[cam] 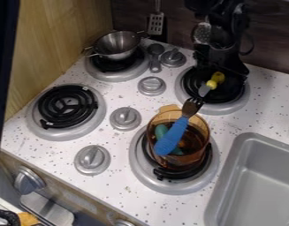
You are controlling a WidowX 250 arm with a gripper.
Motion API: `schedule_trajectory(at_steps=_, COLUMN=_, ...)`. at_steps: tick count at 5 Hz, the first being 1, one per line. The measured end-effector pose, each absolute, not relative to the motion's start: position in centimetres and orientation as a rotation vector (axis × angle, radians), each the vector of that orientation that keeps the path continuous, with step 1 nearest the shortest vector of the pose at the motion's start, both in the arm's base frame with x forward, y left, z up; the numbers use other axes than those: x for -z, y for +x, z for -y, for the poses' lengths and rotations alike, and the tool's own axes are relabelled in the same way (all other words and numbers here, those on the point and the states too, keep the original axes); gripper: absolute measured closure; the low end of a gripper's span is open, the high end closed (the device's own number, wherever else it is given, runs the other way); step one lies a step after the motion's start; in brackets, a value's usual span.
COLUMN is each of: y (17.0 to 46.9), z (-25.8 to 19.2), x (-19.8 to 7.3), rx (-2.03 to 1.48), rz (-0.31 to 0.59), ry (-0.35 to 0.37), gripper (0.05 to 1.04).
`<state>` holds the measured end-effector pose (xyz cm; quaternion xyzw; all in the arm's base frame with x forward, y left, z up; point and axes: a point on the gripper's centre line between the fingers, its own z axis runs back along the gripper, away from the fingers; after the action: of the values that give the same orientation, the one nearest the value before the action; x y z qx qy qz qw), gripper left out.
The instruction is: MOVE THE KNIFE WITH YELLOW HANDLE FROM TOP RIGHT BURNER INTO THE LIGHT BROWN POT
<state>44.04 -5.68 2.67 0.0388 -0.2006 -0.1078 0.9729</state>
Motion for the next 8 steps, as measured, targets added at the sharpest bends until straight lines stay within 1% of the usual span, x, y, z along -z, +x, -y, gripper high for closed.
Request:
schedule_trajectory(at_steps=1, y=43.9, z=6.1, x=-2.6, rx=0.215, rz=0.406, ry=0.089, gripper=0.648)
schedule_trajectory(at_steps=2, y=42.8, z=5.8, x=-2.5, rx=0.207, rz=0.396, ry=0.124, gripper=0.676)
schedule_trajectory(at_steps=3, y=41.8, z=5.2, x=-3.0, rx=0.21, rz=0.368, ry=0.157, gripper=0.676)
schedule_trajectory(at_steps=4, y=41.1, z=5.3, x=-5.2, rx=0.19, rz=0.399, ry=0.211, gripper=0.676)
schedule_trajectory(at_steps=5, y=40.4, z=4.6, x=-6.6, rx=0.187, rz=0.411, ry=0.256, gripper=0.676)
schedule_trajectory(at_steps=6, y=39.0, z=3.6, x=-7.9, rx=0.138, rz=0.405, ry=0.297, gripper=0.676)
schedule_trajectory(at_steps=7, y=37.3, z=3.0, x=-8.8, rx=0.081, rz=0.36, ry=0.303, gripper=0.676)
schedule_trajectory(at_steps=8, y=34.6, z=3.1, x=-9.7, rx=-0.026, rz=0.266, ry=0.272, gripper=0.676)
